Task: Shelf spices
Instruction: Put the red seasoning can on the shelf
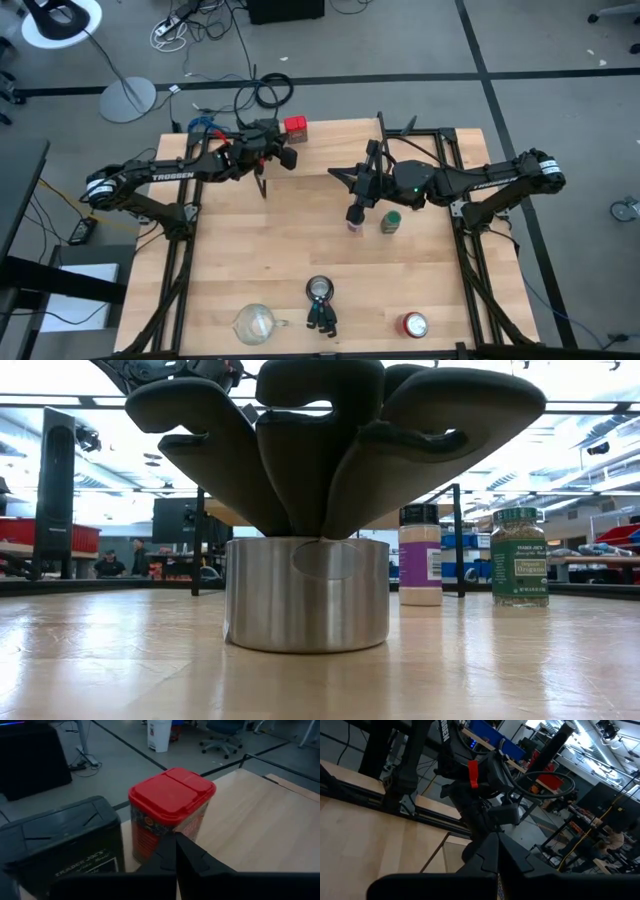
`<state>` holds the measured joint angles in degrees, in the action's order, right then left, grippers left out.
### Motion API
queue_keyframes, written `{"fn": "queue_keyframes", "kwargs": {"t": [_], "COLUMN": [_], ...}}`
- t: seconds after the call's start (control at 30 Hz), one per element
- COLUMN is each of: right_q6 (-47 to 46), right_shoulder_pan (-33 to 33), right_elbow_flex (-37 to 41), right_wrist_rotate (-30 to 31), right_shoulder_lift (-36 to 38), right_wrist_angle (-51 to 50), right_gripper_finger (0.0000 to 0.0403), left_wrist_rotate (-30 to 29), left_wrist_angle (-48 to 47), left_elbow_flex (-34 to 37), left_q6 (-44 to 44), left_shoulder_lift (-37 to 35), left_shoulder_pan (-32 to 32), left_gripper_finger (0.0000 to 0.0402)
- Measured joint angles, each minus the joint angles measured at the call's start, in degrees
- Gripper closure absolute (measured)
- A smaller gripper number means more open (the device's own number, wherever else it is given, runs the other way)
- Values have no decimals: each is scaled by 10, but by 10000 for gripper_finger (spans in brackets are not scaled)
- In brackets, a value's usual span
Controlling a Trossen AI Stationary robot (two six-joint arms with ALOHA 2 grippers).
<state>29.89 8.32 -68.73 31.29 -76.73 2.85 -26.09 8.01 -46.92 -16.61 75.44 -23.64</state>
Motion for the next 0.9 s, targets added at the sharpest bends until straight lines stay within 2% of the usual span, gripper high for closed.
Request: {"fn": "queue_keyframes", "kwargs": {"t": [0.27, 0.9], "right_q6": [2, -1], "right_shoulder_pan": [0, 0], "right_elbow_flex": [0, 0], "right_wrist_rotate": [0, -9], "right_shoulder_lift": [0, 0], "right_wrist_angle": [0, 7], "right_gripper_finger": [401, 401], "left_wrist_rotate": [59, 44], "left_wrist_angle": [32, 49], "left_elbow_flex": [0, -1], "left_q6": [-1, 5], "left_shoulder_lift": [0, 60], "left_shoulder_pan": [7, -6], "left_gripper_finger": [401, 402]}}
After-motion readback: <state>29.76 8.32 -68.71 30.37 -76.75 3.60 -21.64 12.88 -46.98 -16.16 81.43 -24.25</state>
